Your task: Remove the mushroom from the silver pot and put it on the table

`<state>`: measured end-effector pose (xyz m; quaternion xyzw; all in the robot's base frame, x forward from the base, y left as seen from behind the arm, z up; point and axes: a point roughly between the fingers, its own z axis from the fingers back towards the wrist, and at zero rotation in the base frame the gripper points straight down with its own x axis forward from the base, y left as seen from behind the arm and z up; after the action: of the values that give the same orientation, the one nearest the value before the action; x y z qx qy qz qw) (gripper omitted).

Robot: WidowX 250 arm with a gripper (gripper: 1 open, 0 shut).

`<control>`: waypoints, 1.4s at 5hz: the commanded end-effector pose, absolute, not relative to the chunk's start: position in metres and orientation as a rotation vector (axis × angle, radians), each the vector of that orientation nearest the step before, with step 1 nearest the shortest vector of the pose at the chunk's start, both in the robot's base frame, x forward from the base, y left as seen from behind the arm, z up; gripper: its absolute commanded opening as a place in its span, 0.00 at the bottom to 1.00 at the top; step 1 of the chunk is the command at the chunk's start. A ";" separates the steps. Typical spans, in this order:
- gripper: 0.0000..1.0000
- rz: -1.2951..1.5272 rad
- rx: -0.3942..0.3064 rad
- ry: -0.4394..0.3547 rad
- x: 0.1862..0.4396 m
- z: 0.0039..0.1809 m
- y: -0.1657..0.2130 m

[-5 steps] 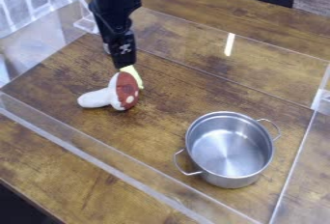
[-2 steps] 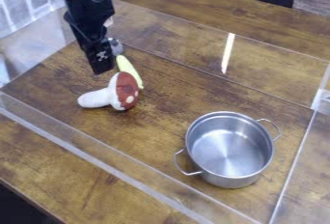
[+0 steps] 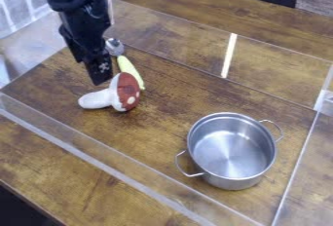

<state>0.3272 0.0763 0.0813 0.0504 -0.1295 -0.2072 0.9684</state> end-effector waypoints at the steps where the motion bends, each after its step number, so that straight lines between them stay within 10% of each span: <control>1: 1.00 -0.453 0.122 -0.292 0.333 0.093 0.072; 7: 1.00 -0.636 0.080 -0.310 0.352 0.110 0.060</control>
<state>0.3484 0.0536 0.0955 0.0271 -0.1327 -0.3179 0.9384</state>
